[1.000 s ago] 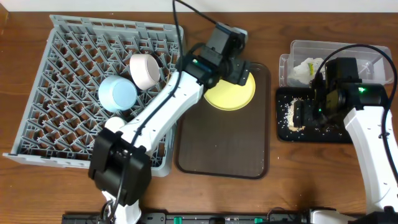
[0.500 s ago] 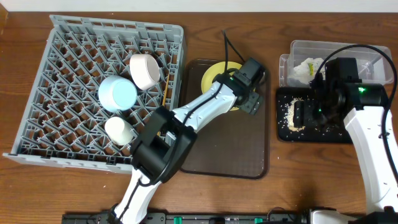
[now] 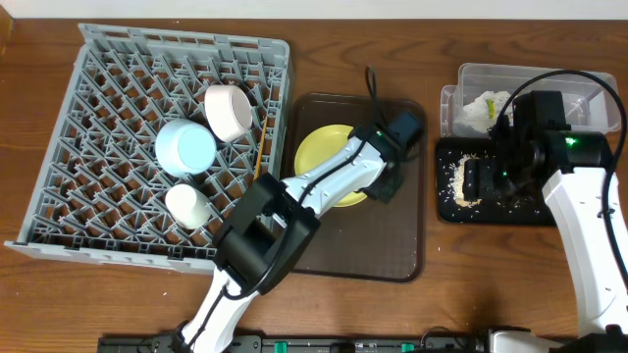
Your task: Sort waste into correct bins and load items into the dishwasher
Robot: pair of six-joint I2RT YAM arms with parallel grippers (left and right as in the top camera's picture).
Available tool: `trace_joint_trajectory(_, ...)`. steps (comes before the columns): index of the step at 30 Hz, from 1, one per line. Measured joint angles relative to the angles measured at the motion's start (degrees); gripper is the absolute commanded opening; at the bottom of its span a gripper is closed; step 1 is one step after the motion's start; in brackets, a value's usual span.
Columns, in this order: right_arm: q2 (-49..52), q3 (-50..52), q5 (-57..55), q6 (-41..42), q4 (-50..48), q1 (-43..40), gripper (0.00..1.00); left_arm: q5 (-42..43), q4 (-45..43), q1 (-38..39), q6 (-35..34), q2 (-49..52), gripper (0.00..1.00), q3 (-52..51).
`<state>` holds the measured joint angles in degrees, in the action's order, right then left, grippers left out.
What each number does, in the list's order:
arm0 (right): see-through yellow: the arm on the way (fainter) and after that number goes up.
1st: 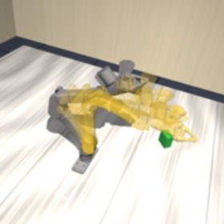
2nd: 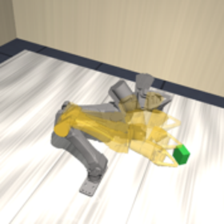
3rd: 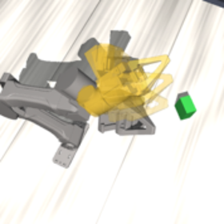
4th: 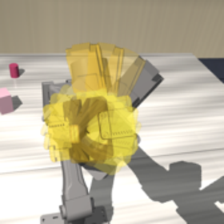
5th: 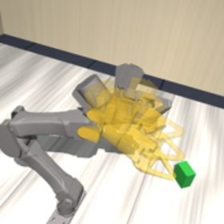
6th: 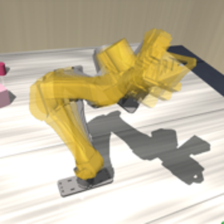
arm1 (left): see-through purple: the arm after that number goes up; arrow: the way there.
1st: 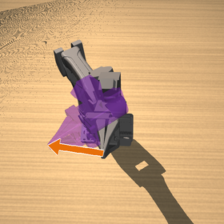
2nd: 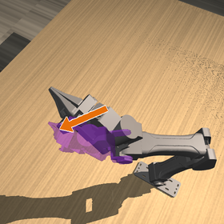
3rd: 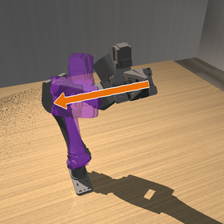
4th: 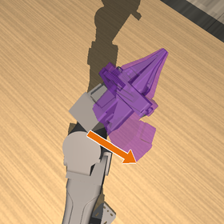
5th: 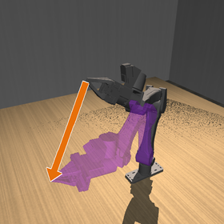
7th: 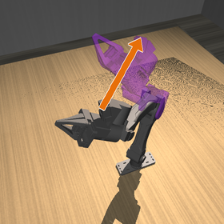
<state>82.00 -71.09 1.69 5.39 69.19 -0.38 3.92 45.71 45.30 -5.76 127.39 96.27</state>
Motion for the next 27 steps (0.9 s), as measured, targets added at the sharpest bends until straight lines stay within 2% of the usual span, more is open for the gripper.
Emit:
trace_joint_trajectory(12,0.0,0.0,0.0,0.0,0.0,0.0,0.83,-0.4,2.5,1.5,0.0,-2.9,0.06,-1.6)
trace_joint_trajectory(21,0.0,0.0,0.0,0.0,0.0,0.0,0.83,1.1,3.4,-0.8,-0.2,-19.0,0.06,-2.2)
trace_joint_trajectory(27,0.0,0.0,0.0,0.0,0.2,0.0,0.83,2.1,3.5,-7.4,-0.2,-27.8,0.06,-2.2)
